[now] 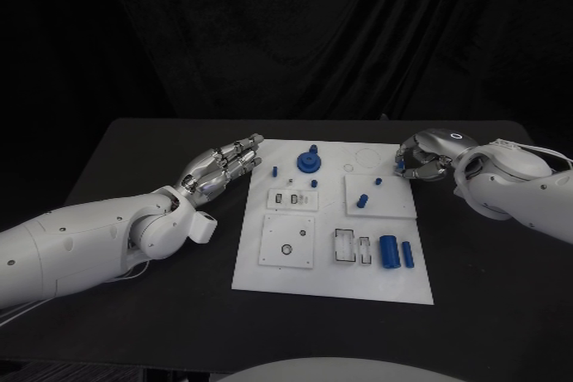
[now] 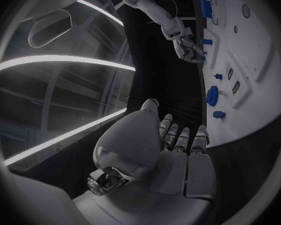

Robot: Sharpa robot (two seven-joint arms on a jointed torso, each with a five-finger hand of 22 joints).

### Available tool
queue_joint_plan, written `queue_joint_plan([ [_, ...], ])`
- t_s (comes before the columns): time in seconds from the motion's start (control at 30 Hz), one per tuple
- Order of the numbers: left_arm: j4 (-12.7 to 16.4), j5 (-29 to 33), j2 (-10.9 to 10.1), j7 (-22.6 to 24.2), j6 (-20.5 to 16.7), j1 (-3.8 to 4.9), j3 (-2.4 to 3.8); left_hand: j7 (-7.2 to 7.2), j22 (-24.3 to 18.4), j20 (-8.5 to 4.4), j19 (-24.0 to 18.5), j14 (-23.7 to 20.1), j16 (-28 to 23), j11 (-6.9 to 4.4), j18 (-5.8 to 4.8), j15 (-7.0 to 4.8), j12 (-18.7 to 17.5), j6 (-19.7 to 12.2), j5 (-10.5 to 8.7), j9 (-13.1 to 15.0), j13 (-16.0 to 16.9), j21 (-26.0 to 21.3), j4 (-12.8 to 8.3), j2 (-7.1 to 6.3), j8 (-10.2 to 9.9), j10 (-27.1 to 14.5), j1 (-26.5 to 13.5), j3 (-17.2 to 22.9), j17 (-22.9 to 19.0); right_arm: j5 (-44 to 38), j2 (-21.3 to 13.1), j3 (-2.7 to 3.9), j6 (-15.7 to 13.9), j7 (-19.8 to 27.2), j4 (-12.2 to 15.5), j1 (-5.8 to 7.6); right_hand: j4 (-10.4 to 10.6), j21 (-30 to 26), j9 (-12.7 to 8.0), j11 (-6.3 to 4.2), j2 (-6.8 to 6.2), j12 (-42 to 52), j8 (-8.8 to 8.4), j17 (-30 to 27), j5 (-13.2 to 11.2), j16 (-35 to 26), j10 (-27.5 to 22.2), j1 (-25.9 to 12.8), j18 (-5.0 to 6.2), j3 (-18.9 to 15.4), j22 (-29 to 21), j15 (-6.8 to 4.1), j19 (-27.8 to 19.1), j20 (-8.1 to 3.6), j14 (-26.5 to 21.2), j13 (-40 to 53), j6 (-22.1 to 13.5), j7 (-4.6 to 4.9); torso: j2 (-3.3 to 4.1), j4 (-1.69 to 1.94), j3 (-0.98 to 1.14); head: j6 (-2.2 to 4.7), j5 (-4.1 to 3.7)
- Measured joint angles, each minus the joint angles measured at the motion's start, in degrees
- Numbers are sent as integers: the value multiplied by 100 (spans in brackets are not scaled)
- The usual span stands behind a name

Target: Assemble the parts on the task board

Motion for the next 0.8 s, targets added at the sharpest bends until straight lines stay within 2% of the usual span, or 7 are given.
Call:
queue_joint_plan([
  [0.27,4,0,-4,0,1,-1,0,0,0,0,0,0,0,0,0,0,0,0,0,0,0,0,0,0,0,0,0,0,0,0,-10,1,-80,4,43,0,8,0,0,0,50,0,77,0,3,0,0,52,1,-23,0,0,0,0,0,5,-2,-1,-1,0,0,-10,11],
  [0.5,9,0,-8,-1,1,-1,0,0,0,0,0,0,0,0,1,0,0,0,0,0,0,0,0,0,0,0,0,0,1,0,-109,8,-176,3,269,15,7,0,0,0,18,0,114,0,3,0,0,111,0,-24,-1,0,0,0,0,4,0,-4,-1,-1,0,4,24],
  [0.8,3,0,2,-1,0,-2,0,0,0,0,0,0,0,0,1,0,0,0,0,0,0,0,0,0,0,0,0,0,1,0,-257,20,-276,-2,888,279,6,0,0,0,18,0,141,0,3,0,0,111,0,-25,-1,0,0,0,0,4,14,8,-3,-2,-3,52,3],
])
